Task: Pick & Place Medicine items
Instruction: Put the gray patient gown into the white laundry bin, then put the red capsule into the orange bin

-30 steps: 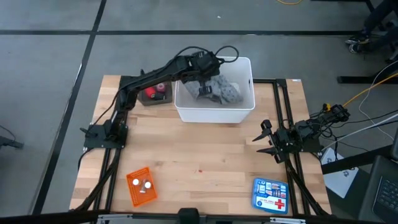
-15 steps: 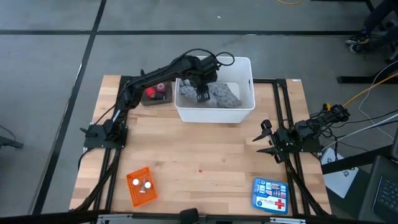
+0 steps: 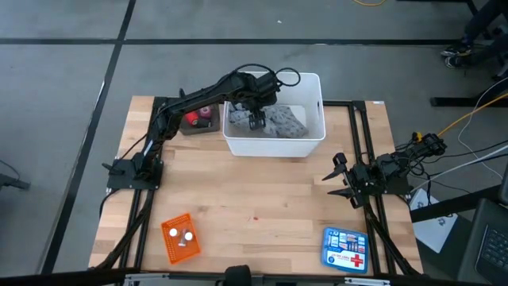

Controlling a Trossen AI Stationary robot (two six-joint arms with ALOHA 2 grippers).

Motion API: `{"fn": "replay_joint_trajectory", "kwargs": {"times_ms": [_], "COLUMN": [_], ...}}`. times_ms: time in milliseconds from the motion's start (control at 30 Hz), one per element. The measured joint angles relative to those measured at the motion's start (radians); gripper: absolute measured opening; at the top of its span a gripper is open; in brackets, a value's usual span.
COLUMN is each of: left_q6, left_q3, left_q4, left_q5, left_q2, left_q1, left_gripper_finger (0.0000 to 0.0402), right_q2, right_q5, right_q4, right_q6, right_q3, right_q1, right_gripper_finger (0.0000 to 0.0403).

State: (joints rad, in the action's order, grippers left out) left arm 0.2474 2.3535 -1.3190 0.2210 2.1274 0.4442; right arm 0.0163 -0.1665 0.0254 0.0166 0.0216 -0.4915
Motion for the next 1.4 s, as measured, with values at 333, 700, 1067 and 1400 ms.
{"fn": "replay_joint_trajectory", "kwargs": {"times_ms": [333,700,1067,1400], "left_q6": [0.026,-0.06,-0.258,-0.381], "left_q3": [0.002,0.003,-0.044,-0.327], "left_q4": [0.086,-0.002,-0.253,-0.01], "left_q5": [0.021,-0.114,-0.258,-0.226], "left_q2": [-0.135,-0.254,-0.262,-0.257], "left_q1": [-0.046,-0.106,-0.428,-0.756], "left_gripper_finger": [0.0251,0.0262,0.0255,0.0253], "right_q2": [0.0,0.0,0.0,0.0], "right_q5": [0.002,0.002,-0.001,-0.001], "right_q4": [0.0,0.0,0.0,0.0], "right_q6": [0.0,0.0,0.0,0.0], "right_q3": [0.0,0.0,0.0,0.0], "right_q1": [0.0,0.0,0.0,0.0], "right_gripper_finger": [0.0224,0.0224,0.0224,0.0224]}}
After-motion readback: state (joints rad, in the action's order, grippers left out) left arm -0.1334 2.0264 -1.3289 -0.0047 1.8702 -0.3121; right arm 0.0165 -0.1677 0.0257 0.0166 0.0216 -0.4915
